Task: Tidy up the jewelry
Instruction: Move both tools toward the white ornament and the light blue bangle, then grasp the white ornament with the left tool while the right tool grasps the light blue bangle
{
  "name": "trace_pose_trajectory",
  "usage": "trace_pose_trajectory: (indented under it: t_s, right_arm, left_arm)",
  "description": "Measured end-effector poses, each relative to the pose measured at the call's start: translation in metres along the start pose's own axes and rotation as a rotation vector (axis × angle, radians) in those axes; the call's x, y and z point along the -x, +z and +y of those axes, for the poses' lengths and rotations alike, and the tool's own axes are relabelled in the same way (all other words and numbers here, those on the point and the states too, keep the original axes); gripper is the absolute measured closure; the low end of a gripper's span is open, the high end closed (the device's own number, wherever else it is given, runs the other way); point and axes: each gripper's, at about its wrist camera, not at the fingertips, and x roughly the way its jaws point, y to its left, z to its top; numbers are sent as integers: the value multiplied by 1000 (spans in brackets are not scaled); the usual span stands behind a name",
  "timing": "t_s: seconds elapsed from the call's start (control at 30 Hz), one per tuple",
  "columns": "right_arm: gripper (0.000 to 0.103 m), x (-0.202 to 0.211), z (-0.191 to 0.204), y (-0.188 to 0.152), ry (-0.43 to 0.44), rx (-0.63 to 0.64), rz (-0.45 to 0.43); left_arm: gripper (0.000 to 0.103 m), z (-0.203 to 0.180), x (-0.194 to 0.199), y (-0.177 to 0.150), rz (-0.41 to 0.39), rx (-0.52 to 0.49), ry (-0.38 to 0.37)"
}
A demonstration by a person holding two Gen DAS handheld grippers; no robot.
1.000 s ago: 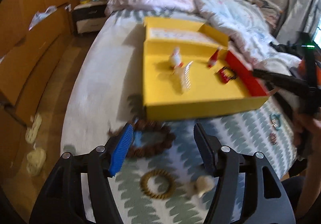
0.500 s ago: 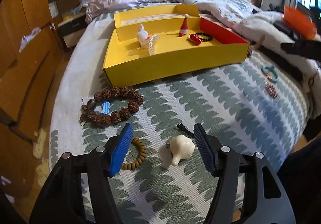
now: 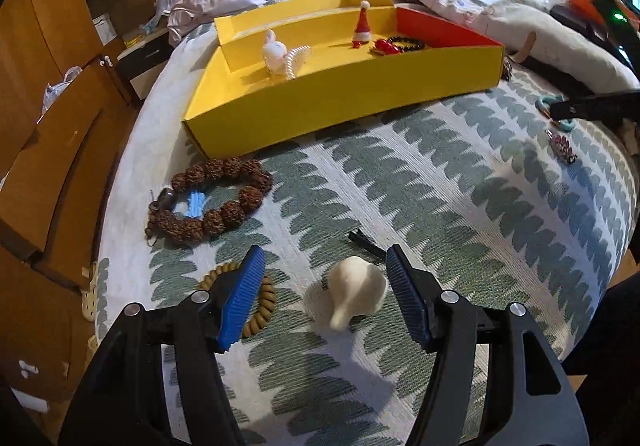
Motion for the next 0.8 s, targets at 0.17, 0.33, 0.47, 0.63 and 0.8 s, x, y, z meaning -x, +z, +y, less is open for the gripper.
trace_pose_trajectory:
  t_s: [0.17,0.33,0.47,0.63,0.8]
  right_arm:
    - [48,-13,-8,16,-2,-43,18]
    - [50,-32,-14,22,-24,-86,76]
    - [56,-38,-13,30,-61,-89,71]
    - [77,-41,-18,34,-72,-115,69]
    - [87,-39,-24,34,-56,-143,56]
  left_arm:
    - [40,-8,-9,-1,29,-12,1]
    - [40,-7,-18,-1,69,7,-25]
    - [41,-7,-22,-2,87,19,-47]
    - [53,-7,-24,-2,96,27,-65]
    - [65,-5,-29,-2,109,32,-78]
